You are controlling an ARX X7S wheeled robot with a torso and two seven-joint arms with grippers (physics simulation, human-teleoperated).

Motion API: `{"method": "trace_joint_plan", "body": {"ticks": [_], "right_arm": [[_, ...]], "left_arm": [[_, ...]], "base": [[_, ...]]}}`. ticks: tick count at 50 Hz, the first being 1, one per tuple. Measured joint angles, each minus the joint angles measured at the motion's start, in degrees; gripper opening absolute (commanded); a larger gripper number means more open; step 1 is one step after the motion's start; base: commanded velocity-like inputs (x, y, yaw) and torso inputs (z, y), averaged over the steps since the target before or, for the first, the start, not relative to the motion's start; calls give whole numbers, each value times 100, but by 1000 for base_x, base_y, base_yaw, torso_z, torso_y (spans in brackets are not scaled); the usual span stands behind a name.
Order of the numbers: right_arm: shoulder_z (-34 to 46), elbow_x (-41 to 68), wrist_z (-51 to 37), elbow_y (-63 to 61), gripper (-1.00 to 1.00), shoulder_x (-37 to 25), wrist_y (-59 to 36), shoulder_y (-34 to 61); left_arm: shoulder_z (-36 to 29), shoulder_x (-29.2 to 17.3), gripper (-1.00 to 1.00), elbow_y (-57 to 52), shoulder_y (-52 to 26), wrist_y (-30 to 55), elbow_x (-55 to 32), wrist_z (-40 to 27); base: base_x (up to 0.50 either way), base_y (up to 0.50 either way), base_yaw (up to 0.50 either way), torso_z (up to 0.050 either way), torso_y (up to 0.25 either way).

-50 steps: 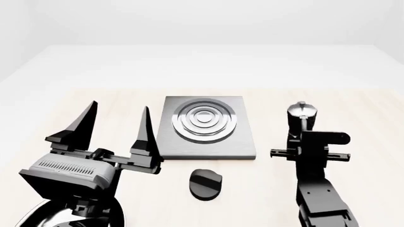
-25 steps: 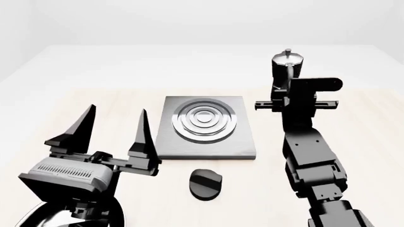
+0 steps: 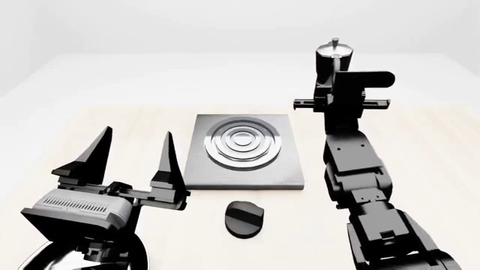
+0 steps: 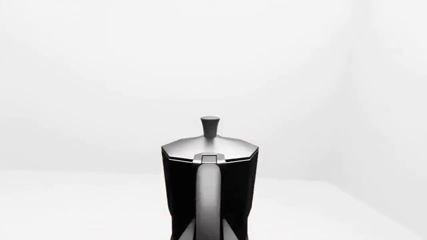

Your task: Turn on the stove and put the moka pot on it.

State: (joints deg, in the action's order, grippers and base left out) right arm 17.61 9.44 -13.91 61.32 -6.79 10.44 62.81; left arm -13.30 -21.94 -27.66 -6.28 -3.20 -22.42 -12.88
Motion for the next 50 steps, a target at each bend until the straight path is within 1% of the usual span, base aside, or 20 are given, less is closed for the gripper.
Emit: {"method": "trace_joint_plan", "body": {"ticks": [13, 22, 32, 50], "right_arm": [[63, 105, 130, 213, -100, 337, 117, 206], [284, 327, 415, 28, -100, 513, 155, 133], [611, 765, 733, -456, -100, 571, 100, -79], [1167, 1448, 1082, -911, -100, 595, 232, -330]], "left_arm": [[6, -23, 100, -13, 50, -40, -2, -27], [14, -23, 100, 33, 82, -109, -12, -23], [13, -27, 100, 65, 107, -159, -18, -25], [-4, -40, 100, 85, 110, -182, -28, -45]], "base": [[0, 0, 0, 0, 2], [0, 0, 0, 0, 1], [0, 0, 0, 0, 1], [0, 0, 0, 1, 1]]}}
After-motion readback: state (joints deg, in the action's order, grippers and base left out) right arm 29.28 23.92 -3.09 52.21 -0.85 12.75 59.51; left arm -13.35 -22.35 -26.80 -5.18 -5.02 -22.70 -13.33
